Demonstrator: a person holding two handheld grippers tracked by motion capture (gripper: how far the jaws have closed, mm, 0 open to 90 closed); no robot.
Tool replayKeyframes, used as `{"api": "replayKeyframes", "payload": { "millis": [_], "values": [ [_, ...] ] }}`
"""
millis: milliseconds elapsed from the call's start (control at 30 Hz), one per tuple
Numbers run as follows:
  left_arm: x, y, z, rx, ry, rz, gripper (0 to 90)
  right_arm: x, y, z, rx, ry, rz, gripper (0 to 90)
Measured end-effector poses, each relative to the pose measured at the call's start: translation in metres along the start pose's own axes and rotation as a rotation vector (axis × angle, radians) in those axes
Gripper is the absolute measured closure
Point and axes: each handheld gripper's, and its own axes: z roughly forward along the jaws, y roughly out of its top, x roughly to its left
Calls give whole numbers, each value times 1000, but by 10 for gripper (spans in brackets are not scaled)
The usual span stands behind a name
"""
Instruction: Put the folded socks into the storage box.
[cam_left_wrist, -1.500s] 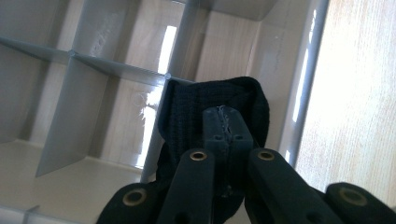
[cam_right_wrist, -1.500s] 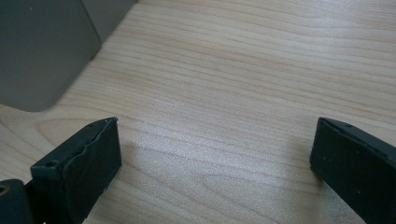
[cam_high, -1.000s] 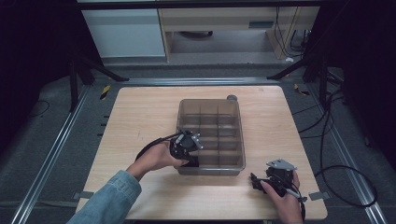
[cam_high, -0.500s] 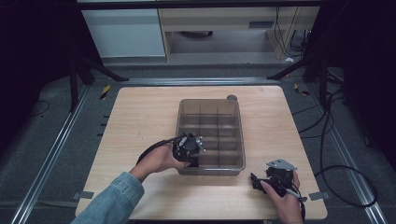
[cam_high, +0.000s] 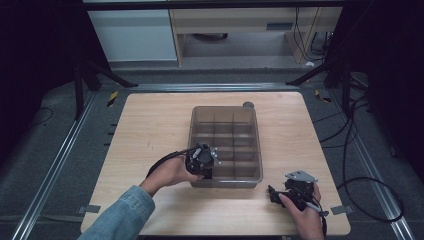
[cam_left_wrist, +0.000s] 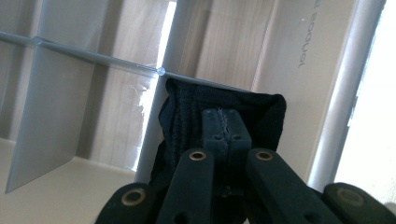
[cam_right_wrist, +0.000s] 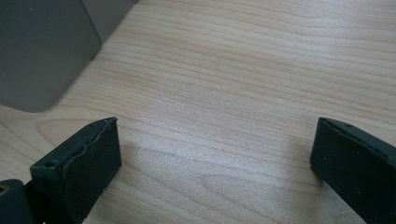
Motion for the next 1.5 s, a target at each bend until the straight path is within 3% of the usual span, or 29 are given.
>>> {"api": "replayKeyframes", "payload": {
  "millis": [600, 733, 867, 900, 1067, 1133, 1300, 1500],
  "values": [
    [-4, -7, -15, -87, 22, -3, 891, 0, 0, 0, 0, 2, -1, 21],
    [-5, -8, -24, -154, 60, -13, 734, 0, 0, 0, 1, 2, 0, 21],
    [-2, -10, -34, -228, 121, -61, 420, 0, 0, 0, 1, 2, 0, 21],
    [-1, -10, -37, -244, 130, -77, 287, 1, 0, 0, 1, 2, 2, 21],
    [1, -19, -49, -307, 161, -119, 87, 1, 0, -1, -1, 4, 1, 21],
    [3, -25, -55, -326, 184, -136, 47, 1, 0, -1, -1, 4, 1, 21],
    [10, -40, -69, -371, 195, -175, 39, 1, 0, -1, -1, 4, 0, 21],
    [15, -63, -83, -419, 243, -228, 47, 1, 0, -1, -1, 4, 1, 21]
  ]
}}
